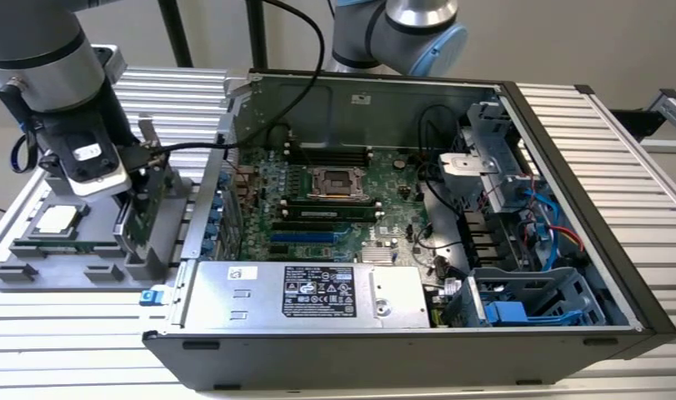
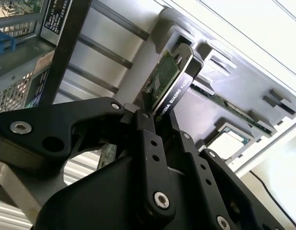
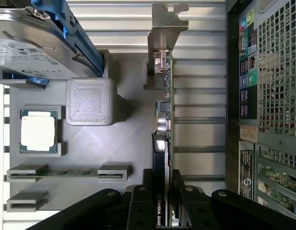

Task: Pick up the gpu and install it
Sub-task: 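Pick up the gpu and move the gpu toward the slot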

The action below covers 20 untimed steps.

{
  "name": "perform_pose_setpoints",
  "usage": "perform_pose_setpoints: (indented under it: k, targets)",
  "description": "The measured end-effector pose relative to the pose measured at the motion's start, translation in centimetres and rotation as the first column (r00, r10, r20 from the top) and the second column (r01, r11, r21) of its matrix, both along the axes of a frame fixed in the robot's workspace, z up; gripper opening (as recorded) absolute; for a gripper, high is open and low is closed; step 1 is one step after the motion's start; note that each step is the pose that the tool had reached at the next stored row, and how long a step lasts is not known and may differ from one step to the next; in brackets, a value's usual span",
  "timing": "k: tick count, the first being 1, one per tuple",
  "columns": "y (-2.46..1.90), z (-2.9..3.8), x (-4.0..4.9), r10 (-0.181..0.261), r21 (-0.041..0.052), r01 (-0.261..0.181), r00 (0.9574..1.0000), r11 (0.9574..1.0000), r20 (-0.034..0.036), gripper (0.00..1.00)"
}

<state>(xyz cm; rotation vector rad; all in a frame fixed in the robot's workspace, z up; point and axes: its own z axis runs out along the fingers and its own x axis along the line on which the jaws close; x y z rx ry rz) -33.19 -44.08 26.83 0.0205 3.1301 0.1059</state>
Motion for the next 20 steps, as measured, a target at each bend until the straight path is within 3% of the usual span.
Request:
perform_pose_setpoints:
  k: [8, 20]
  targets:
    - [0.0, 0.42, 0.0, 0.0, -0.0001, 0.0, 1.0, 1.0, 0.0, 0.0]
    - [0.0, 1.62, 0.0, 0.0, 0.0, 0.0, 1.0, 1.0, 0.0, 0.0]
